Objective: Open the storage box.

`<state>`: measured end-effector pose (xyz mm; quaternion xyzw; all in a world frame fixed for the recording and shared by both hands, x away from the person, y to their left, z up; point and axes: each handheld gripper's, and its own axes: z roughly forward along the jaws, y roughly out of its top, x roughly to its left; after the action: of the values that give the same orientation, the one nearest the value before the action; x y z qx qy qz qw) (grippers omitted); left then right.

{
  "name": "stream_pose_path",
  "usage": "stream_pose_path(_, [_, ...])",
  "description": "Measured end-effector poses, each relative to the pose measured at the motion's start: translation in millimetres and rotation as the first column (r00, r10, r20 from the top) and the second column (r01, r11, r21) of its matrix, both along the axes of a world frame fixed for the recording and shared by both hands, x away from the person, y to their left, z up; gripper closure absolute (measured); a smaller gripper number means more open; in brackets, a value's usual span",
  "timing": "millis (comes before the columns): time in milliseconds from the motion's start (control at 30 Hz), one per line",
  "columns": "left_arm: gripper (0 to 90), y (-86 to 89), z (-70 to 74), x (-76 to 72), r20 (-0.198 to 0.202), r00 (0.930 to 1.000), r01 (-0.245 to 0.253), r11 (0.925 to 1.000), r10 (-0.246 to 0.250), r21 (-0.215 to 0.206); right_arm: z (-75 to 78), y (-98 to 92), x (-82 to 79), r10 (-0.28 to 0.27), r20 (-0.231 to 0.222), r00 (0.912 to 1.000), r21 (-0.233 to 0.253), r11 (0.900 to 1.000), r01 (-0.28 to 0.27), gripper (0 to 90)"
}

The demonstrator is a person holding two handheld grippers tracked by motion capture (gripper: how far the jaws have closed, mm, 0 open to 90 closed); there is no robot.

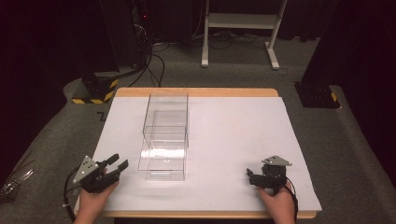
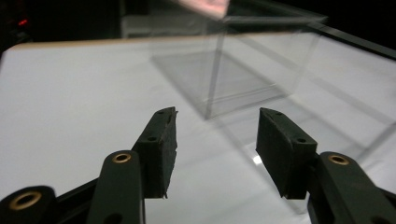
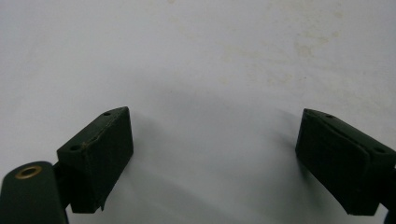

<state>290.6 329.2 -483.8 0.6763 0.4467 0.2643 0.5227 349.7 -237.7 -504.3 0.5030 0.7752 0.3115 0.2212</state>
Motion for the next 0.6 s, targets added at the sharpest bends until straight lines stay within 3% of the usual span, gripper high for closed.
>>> stream_pose_path(33, [47.0,2.2,-3.8,3.5,-0.032,0.9977,-0.059,0.9975,0.06,0.038,0.0,0.0,0.0,0.0,0.0,1.0,0.0,1.0,0.0,11.1])
stream_pose_path(100, [45.7,2.4,-7.7,7.3,-0.057,0.991,-0.114,0.987,0.121,0.113,0.0,0.0,0.0,0.0,0.0,1.0,0.0,1.0,0.0,11.1])
stream_pose_path(167, [44.6,1.9,-10.8,9.9,-0.078,0.9843,-0.145,0.9768,0.158,0.158,0.0,0.0,0.0,0.0,0.0,1.0,0.0,1.0,0.0,11.1])
stream_pose_path(200, [44.4,1.9,-10.8,9.9,-0.078,0.9843,-0.145,0.9768,0.158,0.158,0.0,0.0,0.0,0.0,0.0,1.0,0.0,1.0,0.0,11.1])
stream_pose_path(267, [42.7,1.1,-15.2,13.8,-0.11,0.9742,-0.17,0.9613,0.197,0.217,0.0,0.0,0.0,0.0,0.0,1.0,0.0,1.0,0.0,11.1])
stream_pose_path(300, [42.2,0.6,-16.8,14.8,-0.119,0.9714,-0.175,0.9584,0.205,0.225,0.0,0.0,0.0,0.0,0.0,1.0,0.0,1.0,0.0,11.1])
stream_pose_path(367, [41.1,0.9,-18.5,16.8,-0.146,0.9661,-0.175,0.9555,0.213,0.238,0.0,0.0,0.0,0.0,0.0,1.0,0.0,1.0,0.0,11.1])
stream_pose_path(467, [39.9,1.2,-18.6,18.1,-0.153,0.9636,-0.18,0.9549,0.219,0.237,0.0,0.0,0.0,0.0,0.0,1.0,0.0,1.0,0.0,11.1])
stream_pose_path(500, [38.5,0.3,-20.2,20.4,-0.181,0.9588,-0.174,0.956,0.219,0.236,0.0,0.0,-0.1,0.0,0.0,1.0,0.0,1.0,0.0,11.1])
stream_pose_path(533, [36.7,0.3,-20.2,20.4,-0.181,0.9588,-0.174,0.956,0.219,0.236,0.0,0.0,-0.1,0.0,0.0,1.0,0.0,1.0,0.0,11.1])
stream_pose_path(600, [32.6,-2.5,-22.7,28.4,-0.266,0.94,-0.139,0.951,0.214,0.276,-0.1,0.0,-0.1,0.0,0.001,1.0,0.0,1.0,0.0,11.1])
